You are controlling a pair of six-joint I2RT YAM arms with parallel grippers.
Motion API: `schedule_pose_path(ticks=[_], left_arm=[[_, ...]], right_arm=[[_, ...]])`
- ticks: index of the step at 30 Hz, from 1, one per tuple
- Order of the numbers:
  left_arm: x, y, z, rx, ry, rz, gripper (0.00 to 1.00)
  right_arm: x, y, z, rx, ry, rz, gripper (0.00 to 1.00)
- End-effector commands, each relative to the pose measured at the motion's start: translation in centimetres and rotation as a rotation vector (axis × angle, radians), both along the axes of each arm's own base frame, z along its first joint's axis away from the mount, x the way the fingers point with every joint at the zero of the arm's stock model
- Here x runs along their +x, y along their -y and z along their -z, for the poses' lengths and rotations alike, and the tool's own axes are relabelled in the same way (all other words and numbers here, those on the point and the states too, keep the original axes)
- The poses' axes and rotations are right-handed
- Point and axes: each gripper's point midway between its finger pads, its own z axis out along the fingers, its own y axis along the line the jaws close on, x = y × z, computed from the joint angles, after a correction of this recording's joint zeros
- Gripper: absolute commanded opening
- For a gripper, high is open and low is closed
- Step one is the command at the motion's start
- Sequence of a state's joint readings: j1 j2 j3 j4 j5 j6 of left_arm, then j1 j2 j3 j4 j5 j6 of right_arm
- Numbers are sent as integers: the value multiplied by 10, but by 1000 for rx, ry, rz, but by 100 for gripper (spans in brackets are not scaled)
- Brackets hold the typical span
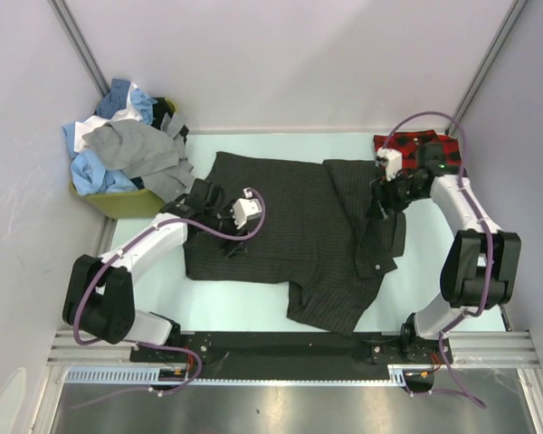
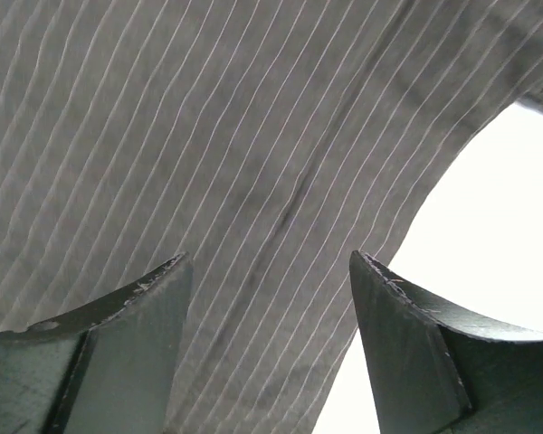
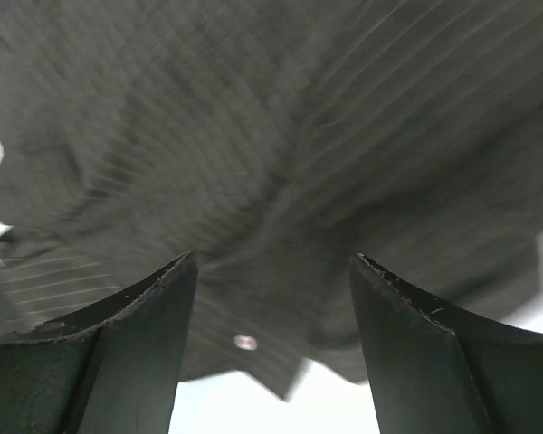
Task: Fold and stack the long sleeve shirts
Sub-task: Flatten the shirt out
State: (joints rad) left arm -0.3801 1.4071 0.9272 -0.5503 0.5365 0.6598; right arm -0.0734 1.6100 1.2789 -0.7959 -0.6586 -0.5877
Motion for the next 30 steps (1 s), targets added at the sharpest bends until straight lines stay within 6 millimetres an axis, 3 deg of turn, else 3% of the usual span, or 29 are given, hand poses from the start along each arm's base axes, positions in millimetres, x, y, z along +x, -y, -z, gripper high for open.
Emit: schedule_pose_path(ticks=[1, 6, 11, 14, 16, 20, 23, 25, 30], left_arm=[[8, -15, 0, 10, 18, -37, 76], [-17, -40, 27, 167, -2, 107, 75], [-49, -61, 56, 293, -5, 201, 75], [-59, -68, 68, 350, 25, 237, 75], [-59, -74, 75, 393, 45, 242, 75], [-59, -81, 85, 441, 58, 270, 70], [-65, -81, 91, 464, 39, 300, 55], [-70, -80, 94, 464, 33, 319, 40], [-86, -64, 94, 443, 28, 377, 15]], right_arm=[[-15, -20, 25, 101, -231, 97, 73], [-31, -20, 62, 70, -433, 107, 72], [-34, -4, 75, -18, -445, 120, 69], [-43, 6, 84, -80, -454, 99, 67], [-46, 15, 101, -132, -472, 108, 65], [-39, 21, 125, -169, -506, 136, 58], [-24, 31, 139, -205, -482, 153, 52], [-15, 41, 142, -227, -470, 173, 47], [26, 55, 134, -278, -382, 183, 44]])
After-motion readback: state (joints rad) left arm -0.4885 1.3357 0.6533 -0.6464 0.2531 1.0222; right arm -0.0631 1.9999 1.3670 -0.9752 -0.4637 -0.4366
